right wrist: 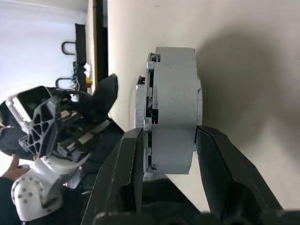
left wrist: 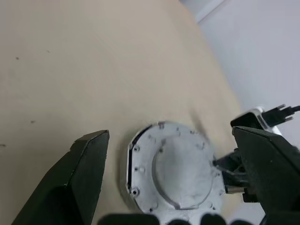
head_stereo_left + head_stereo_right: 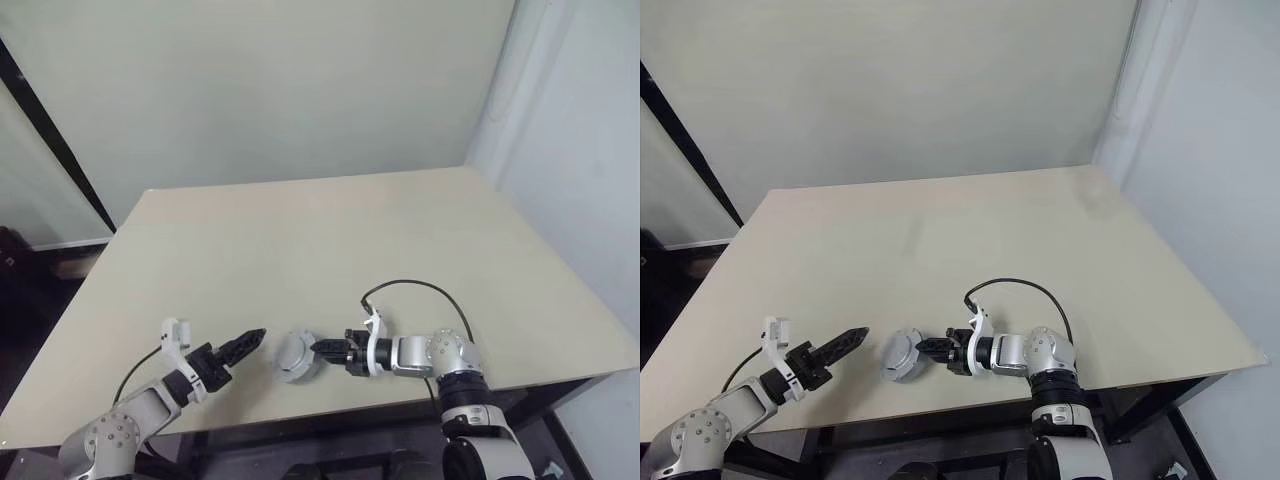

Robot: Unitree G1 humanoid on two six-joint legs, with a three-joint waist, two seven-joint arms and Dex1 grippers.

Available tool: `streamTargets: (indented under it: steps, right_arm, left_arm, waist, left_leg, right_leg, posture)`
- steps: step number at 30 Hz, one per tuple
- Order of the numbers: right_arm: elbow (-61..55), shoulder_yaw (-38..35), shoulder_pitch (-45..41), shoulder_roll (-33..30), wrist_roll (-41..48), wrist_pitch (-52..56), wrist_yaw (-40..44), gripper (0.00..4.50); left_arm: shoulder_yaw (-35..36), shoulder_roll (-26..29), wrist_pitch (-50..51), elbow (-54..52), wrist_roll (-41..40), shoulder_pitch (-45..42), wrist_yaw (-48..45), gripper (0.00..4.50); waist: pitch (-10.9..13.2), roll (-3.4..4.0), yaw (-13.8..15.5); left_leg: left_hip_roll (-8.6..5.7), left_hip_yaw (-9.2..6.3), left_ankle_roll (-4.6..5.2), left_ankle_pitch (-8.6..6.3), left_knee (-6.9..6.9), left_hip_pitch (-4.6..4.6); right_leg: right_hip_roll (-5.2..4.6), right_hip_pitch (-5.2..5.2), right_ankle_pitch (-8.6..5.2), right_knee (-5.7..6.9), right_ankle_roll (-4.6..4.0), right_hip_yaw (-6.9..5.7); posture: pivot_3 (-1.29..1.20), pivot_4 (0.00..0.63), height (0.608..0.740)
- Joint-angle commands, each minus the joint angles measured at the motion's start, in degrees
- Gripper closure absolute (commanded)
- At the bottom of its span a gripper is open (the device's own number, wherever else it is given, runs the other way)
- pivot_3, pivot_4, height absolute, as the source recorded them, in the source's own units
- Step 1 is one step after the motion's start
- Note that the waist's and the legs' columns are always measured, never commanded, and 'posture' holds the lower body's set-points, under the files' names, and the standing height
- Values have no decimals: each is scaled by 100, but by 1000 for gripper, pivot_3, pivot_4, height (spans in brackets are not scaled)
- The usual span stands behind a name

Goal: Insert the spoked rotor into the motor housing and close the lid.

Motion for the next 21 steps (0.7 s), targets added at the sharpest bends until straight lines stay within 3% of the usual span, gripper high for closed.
streamTargets:
  steps: [1, 2, 11, 14, 21]
  right_arm:
    - [-154, 186, -158, -70, -90, -296, 63, 3100]
    - [-166, 278, -160, -127, -157, -387, 71, 3100]
    - [-404, 712, -125, -432, -515, -841, 31, 78]
    - [-714, 1083, -64, -644, -713, -1117, 161, 32]
    - [-1788, 2514, 222, -1551, -1575, -3177, 1299, 32]
  left_arm:
    - [59, 87, -185, -150, 67, -46, -17, 0]
    - [49, 82, -225, -151, 94, -53, 0, 0]
    - [-47, 77, -379, -93, 325, -139, 26, 0]
    - [-68, 73, -403, -91, 367, -165, 18, 0]
    - [-149, 230, -559, -133, 622, -153, -142, 0]
  waist:
    - [0, 0, 0]
    - [0, 0, 1]
    - [-1, -1, -2]
    - [-1, -1, -1]
    - [-1, -3, -8]
  left_leg:
    - [1, 0, 0, 0, 0, 0]
    - [1, 0, 0, 0, 0, 1]
    - [-1, -1, 0, 0, 24, 3]
    - [3, -4, 0, 0, 28, 6]
    - [-2, -2, 0, -1, 33, 2]
  right_leg:
    - [1, 0, 0, 0, 0, -1]
    - [1, 1, 1, 0, -1, -1]
    - [2, 15, 2, 1, -2, -1]
    - [6, 18, 3, 5, -5, -4]
    - [2, 21, 3, 0, -4, -3]
  posture:
    - [0, 0, 740]
    - [0, 0, 740]
    - [0, 0, 740]
    - [0, 0, 740]
    - [0, 0, 740]
